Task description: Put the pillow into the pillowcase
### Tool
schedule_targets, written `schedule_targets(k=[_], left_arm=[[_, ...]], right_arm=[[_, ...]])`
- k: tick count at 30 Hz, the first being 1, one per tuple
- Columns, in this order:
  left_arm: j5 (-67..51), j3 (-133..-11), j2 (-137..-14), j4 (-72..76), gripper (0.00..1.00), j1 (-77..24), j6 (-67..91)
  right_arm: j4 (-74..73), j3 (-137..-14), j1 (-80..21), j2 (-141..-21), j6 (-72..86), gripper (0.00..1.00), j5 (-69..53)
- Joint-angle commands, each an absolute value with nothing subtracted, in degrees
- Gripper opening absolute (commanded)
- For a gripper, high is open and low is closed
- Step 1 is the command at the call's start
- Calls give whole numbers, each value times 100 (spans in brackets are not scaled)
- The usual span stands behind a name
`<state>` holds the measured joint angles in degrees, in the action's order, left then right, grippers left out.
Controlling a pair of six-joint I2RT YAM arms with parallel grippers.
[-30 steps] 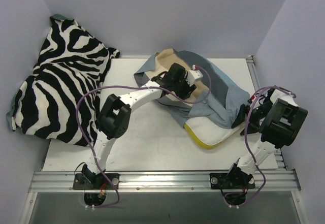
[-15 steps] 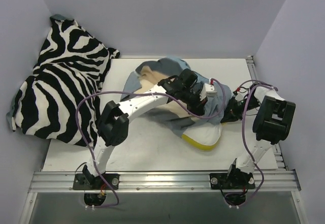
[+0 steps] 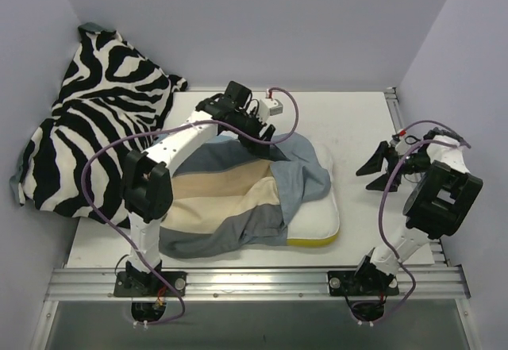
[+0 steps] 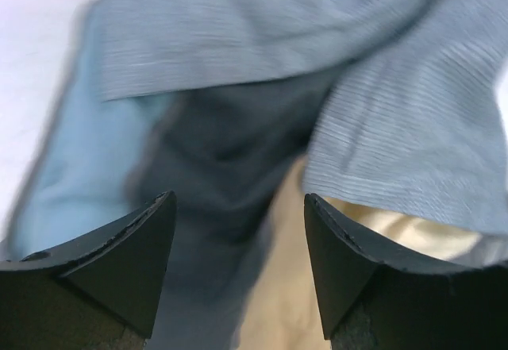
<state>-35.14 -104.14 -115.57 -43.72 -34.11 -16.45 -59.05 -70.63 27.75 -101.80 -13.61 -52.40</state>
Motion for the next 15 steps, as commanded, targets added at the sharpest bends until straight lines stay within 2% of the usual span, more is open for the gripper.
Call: schedule_targets(k=[1, 6, 8, 9, 12, 14, 15], left_arm=[[-1807, -10767, -10995, -3886, 73, -3551, -610], [-871, -10398, -11065, -3727, 74, -3568, 130], [-739, -10345, -11205, -3735, 75, -3577, 263], [-677, -10371, -11276, -3761, 81, -3595, 316], [-519, -10511, -11723, -3814, 81, -3621, 317], [-518, -10704, -11943, -3893, 74, -3586, 281], [-980, -10775, -12171, -3920, 58, -3569, 246]], right_arm=[[-5953, -7611, 2874, -10362, -1101, 65, -5528], [-4266, -7567, 2067, -10669, 533, 58, -5020], [-4009, -7559, 1664, -10853, 755, 58, -4975], [-3869, -7559, 1548, -10924, 843, 58, -4957], [-3631, -7480, 1205, -11170, 975, 58, -4773], [-3569, -7427, 1099, -11302, 1002, 54, -4807], [-3525, -7348, 1020, -11338, 1002, 47, -4877]])
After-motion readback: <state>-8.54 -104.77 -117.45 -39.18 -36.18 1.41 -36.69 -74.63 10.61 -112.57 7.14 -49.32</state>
